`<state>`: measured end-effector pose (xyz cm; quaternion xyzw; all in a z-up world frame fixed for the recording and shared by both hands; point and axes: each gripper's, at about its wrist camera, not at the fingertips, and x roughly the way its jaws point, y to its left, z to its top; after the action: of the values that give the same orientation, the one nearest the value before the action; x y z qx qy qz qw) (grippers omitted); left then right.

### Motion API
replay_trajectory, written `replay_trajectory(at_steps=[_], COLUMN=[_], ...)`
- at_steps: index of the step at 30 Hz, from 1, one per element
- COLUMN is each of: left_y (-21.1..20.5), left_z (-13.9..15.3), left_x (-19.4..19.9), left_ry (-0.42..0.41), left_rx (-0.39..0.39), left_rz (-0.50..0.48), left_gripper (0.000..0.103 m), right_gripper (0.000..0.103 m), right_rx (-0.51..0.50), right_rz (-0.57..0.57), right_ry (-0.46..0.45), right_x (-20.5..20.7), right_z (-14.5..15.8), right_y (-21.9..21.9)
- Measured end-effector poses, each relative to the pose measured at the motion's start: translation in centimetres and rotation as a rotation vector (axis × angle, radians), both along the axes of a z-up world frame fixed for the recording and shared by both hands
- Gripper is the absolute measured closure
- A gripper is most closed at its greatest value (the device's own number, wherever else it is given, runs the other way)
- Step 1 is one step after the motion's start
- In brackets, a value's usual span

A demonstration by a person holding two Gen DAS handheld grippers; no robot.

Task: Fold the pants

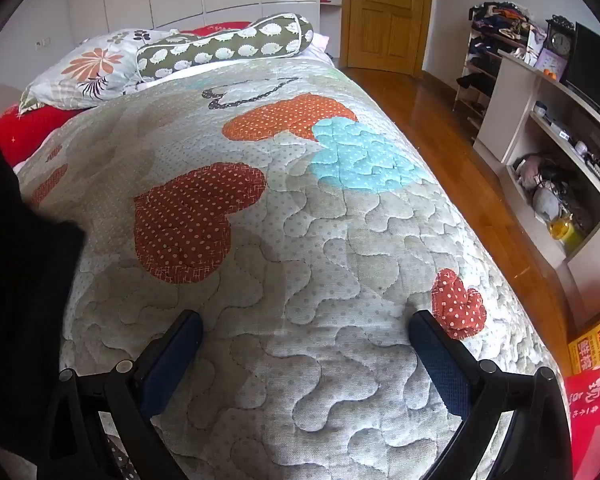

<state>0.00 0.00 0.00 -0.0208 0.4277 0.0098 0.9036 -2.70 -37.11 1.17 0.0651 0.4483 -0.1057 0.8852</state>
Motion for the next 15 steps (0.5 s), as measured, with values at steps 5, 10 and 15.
replay_trajectory(at_steps=[5, 10, 15], left_y=[0.01, 0.01, -0.19], left_z=[0.02, 0.01, 0.03], left_x=[0.02, 0.02, -0.48], left_ry=[0.000, 0.001, 0.000], left_rx=[-0.001, 0.001, 0.001], left_rz=[0.000, 0.000, -0.001], left_gripper=[0.010, 0.010, 0.010], right_gripper=[0.000, 0.000, 0.000], right_rx=[0.000, 0.000, 0.001], right_rz=[0.000, 0.000, 0.000], right_ry=[0.000, 0.000, 0.000], right_x=[0.02, 0.03, 0.06], right_z=[0.03, 0.00, -0.02], right_y=[0.02, 0.01, 0.09])
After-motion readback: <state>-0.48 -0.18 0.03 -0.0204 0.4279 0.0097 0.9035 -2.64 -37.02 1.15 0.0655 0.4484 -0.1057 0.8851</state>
